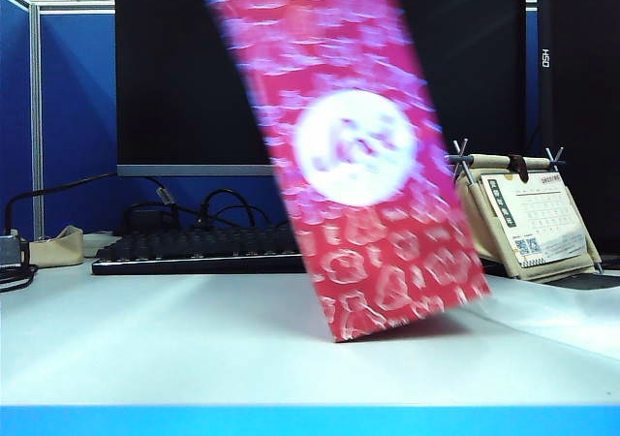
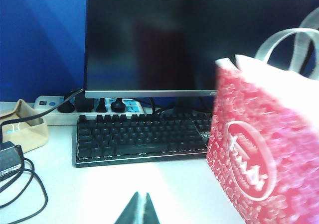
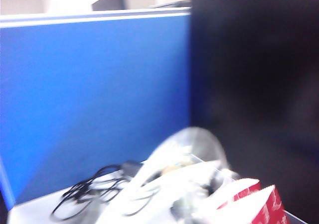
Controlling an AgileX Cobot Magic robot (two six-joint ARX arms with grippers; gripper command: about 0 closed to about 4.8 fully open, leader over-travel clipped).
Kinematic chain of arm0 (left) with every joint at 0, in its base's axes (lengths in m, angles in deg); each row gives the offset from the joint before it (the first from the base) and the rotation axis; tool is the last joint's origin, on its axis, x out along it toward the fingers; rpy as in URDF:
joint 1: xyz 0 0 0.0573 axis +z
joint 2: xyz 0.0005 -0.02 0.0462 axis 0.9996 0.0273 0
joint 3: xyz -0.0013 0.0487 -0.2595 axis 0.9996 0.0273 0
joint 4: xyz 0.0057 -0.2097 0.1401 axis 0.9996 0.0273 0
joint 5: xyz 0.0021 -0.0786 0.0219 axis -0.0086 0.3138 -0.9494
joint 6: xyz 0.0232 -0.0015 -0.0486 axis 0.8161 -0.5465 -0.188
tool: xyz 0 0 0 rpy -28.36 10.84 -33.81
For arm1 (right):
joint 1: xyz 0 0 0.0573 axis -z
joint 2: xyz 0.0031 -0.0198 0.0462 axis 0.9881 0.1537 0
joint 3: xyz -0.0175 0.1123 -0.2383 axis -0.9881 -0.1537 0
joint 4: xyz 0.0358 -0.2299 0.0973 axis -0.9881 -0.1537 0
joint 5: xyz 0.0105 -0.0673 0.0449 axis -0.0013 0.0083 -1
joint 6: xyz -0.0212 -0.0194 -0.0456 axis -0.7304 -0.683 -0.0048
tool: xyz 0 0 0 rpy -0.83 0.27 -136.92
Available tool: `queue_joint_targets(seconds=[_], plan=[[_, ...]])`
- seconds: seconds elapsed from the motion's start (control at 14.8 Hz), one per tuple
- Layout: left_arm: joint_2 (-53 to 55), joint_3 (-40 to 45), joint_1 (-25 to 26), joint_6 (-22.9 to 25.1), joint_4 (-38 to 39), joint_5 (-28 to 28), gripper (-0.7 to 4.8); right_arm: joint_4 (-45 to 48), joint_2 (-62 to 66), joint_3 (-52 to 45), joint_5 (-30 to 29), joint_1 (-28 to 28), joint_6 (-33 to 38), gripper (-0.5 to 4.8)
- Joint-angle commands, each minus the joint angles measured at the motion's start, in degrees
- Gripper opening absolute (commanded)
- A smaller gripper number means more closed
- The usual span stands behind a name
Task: Open the paper bag and put two oranges into the paper bag.
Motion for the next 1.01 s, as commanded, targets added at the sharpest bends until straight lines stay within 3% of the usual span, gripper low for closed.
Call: queue_joint_targets(seconds=[0.07,0.13,0.27,0.34,0.54,0.67,1.01], plan=[[0.02,-0.09,0.02,0.0,-0.72,0.33,-0.06,0.87,-0.46,0.44,1.81,0.7,0.83,2.52],[0.02,-0.09,0.02,-0.26,-0.81,0.52,-0.06,1.07,-0.81,0.44,3.28,0.7,0.92,3.2],[0.02,-0.09,0.02,-0.15,-0.79,0.48,-0.06,1.46,-2.19,0.46,8.2,0.7,0.74,4.06],[0.02,-0.09,0.02,-0.15,-0.74,0.48,-0.06,1.51,-3.43,0.5,11.21,0.72,-0.35,4.24],[0.02,-0.09,0.02,0.92,-0.74,0.13,-0.06,1.11,-6.78,0.5,11.98,3.41,-2.32,4.24],[0.02,-0.09,0.02,1.11,-0.77,0.15,-0.06,0.48,-7.28,0.5,11.34,5.73,0.7,4.23],[0.02,-0.09,0.04,1.18,-1.7,0.11,-0.06,-2.1,-7.26,0.48,11.13,5.62,0.83,4.23]])
